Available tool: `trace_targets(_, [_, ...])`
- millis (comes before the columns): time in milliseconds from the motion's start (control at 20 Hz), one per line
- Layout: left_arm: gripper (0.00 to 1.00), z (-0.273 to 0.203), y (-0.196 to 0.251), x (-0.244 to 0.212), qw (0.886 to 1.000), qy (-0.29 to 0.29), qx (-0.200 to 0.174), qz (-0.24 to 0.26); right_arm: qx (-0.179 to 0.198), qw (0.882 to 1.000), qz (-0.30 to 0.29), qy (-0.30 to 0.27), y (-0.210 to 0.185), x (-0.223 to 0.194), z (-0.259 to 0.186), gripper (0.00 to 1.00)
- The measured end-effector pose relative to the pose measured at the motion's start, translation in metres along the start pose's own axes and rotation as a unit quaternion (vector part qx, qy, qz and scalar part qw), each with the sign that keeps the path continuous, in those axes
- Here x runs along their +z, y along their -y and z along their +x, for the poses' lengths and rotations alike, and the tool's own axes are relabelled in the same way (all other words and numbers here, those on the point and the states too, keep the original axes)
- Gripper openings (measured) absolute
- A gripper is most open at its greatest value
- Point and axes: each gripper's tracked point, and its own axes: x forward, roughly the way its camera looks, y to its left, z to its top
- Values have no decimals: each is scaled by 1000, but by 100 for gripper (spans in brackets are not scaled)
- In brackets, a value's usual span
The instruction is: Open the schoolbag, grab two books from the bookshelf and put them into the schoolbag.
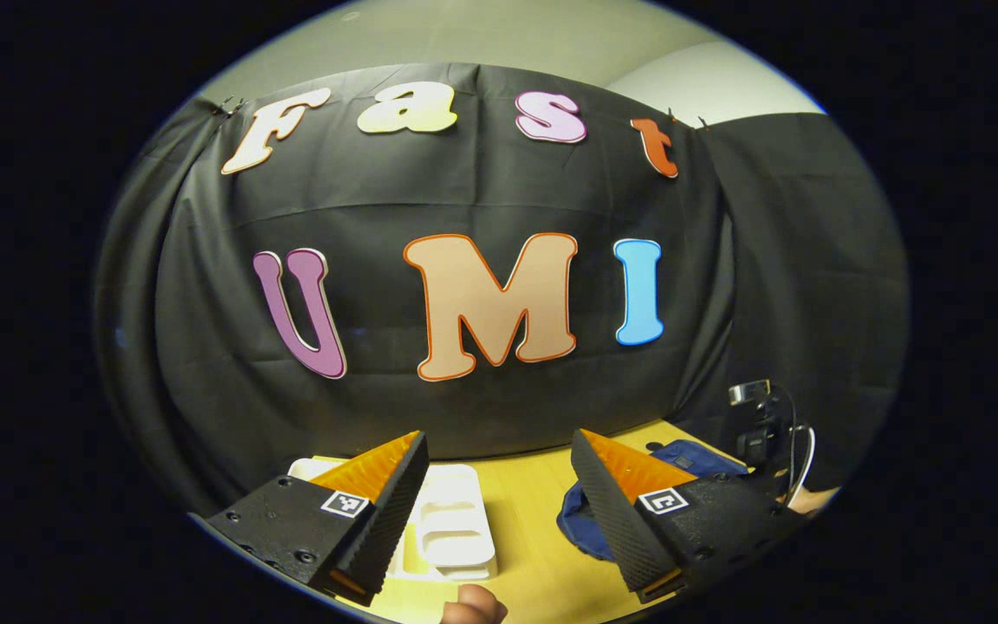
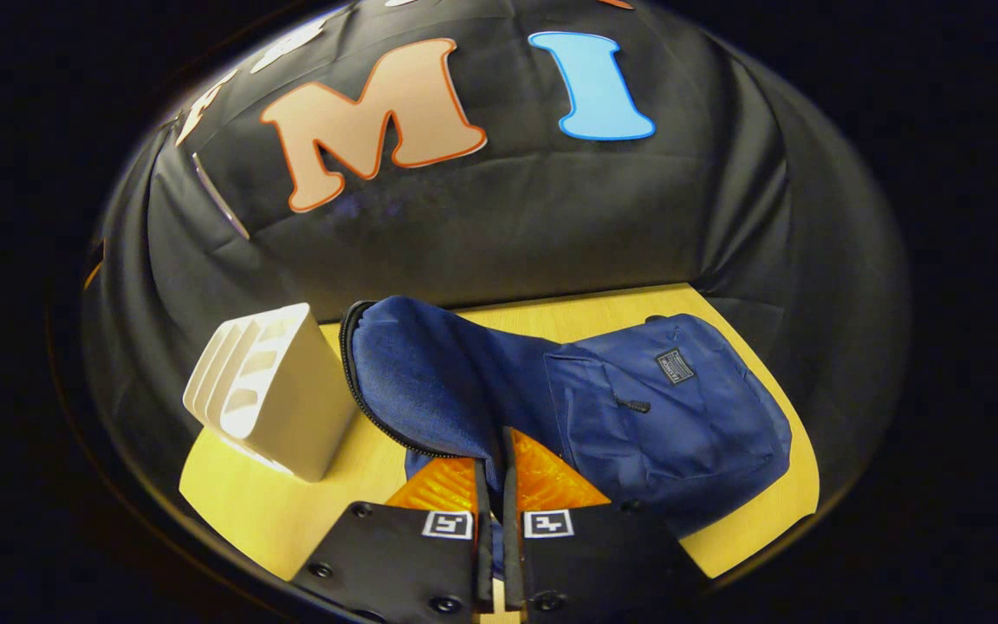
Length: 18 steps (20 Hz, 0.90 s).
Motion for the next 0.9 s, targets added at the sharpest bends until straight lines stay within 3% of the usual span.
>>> trace_targets(50, [100,-3,-4,4,1000,-7,0,-5,0,1000,0,-4,-4,-5,-2,12])
trace_targets(100, [97,-4,-6,5,1000,-9,2,-10,3,1000,-1,-7,-7,-13,-3,17])
trace_targets(150, [100,-4,-6,3,1000,-10,4,-17,3,1000,-6,-13,-10,-22,-6,29])
trace_targets(400, [98,-12,-19,1,999,-12,15,-48,13,999,-27,-27,-28,-55,-31,90])
trace_targets(500, [99,-16,-24,-4,998,-17,21,-53,10,999,-30,-20,-34,-63,-43,96])
trace_targets(600, [96,-21,-26,-9,998,-21,24,-56,12,999,-25,-20,-41,-73,-61,94])
trace_targets(700, [93,-25,-26,-13,998,-22,27,-55,11,1000,-27,-11,-46,-73,-78,100])
trace_targets(800, [98,-31,-28,-14,998,-20,34,-45,11,999,-34,6,-51,-65,-98,96])
trace_targets(900, [96,-38,-25,-16,998,-19,38,-40,12,999,-40,29,-57,-47,-117,96])
